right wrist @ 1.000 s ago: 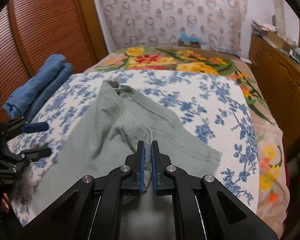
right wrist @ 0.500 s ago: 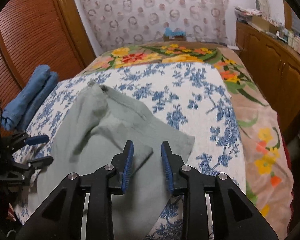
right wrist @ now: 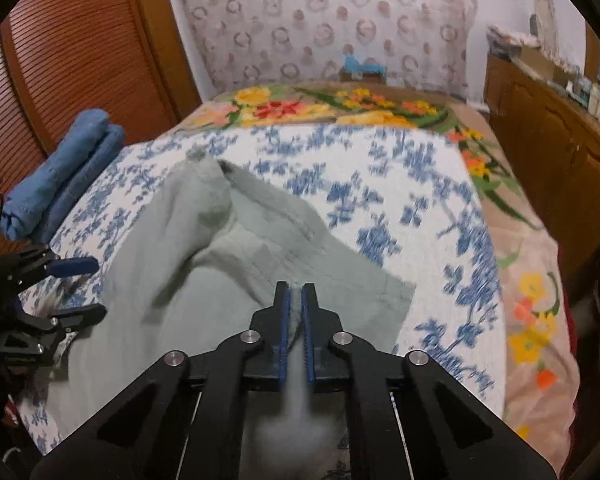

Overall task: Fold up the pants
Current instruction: 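Lift the hem with the right tool and fold it toward the collar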

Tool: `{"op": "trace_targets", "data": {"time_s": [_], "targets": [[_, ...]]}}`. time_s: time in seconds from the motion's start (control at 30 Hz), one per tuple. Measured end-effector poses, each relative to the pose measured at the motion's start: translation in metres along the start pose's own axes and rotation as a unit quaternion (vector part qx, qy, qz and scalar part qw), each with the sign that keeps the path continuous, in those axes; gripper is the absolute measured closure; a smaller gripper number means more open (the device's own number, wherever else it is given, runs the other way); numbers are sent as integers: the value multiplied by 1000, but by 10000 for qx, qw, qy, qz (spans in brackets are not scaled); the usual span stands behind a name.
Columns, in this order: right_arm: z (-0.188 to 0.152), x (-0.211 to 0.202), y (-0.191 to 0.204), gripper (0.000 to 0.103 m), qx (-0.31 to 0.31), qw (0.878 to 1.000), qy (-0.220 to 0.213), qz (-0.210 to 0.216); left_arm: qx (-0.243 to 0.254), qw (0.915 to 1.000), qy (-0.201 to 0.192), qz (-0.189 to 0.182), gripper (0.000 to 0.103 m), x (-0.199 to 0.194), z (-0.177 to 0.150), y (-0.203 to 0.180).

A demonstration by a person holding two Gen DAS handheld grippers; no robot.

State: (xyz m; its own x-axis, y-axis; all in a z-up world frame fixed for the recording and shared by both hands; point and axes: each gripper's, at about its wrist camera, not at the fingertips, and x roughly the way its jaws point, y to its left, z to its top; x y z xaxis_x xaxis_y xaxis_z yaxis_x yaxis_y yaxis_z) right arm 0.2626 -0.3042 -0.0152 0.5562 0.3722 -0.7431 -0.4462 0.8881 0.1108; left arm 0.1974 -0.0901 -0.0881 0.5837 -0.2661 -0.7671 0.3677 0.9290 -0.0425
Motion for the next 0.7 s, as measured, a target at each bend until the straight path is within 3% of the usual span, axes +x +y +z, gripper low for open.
{"op": "trace_targets", "data": {"time_s": [0.4, 0.57, 0.7], "targets": [[11, -9, -33, 101, 112, 9971, -295, -697, -1, 10000, 0, -1, 43, 0, 0, 0], [7, -1, -44, 101, 160, 9950, -121, -977, -1, 10000, 0, -1, 43, 0, 0, 0], [5, 5, -45, 101, 194, 9951, -55, -964, -1, 10000, 0, 0, 43, 0, 0, 0]]}}
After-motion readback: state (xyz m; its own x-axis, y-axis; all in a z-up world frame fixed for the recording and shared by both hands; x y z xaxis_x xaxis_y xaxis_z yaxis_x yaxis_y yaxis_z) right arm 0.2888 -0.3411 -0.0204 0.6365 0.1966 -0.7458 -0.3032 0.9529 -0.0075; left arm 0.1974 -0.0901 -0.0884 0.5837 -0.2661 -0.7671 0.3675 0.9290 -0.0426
